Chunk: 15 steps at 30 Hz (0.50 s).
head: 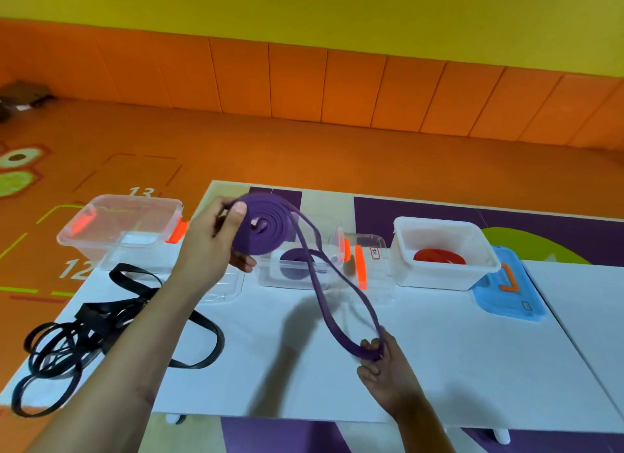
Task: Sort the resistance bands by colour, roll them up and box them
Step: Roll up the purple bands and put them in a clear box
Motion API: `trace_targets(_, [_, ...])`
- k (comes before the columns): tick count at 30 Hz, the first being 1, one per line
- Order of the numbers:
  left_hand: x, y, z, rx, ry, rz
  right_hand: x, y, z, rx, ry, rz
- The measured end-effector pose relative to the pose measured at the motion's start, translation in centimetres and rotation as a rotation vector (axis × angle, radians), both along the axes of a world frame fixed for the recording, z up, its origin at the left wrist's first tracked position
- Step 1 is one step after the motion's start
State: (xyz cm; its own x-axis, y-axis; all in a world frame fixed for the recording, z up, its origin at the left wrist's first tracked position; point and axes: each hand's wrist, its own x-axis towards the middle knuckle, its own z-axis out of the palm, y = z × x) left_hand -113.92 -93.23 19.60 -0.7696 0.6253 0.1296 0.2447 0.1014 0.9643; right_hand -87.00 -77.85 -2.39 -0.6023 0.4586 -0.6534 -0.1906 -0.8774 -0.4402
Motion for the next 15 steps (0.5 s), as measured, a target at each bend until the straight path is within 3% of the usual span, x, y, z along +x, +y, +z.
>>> trace_targets(4, [1.4,0.1,0.2,-0.029,0.043,-0.171,0.0,0.2,-1.7,0.151,-0.471,0.064])
trace_targets(8, [3.1,0.2,-0.4,-0.108,0.128,-0.323,-1.2,0.7,1.1,0.599,-0.766,0.121])
trace_targets(12, [3.7,0.4,-1.2,-0.183,0.199,-0.398,-6.7,1.2,11.6,0.99,-0.491,-0.125])
trace_targets(15, [4.0,0.5,-0.9,-0.2,0.257,-0.402,-8.7,0.3,17.3,1.216,-0.2,-0.017])
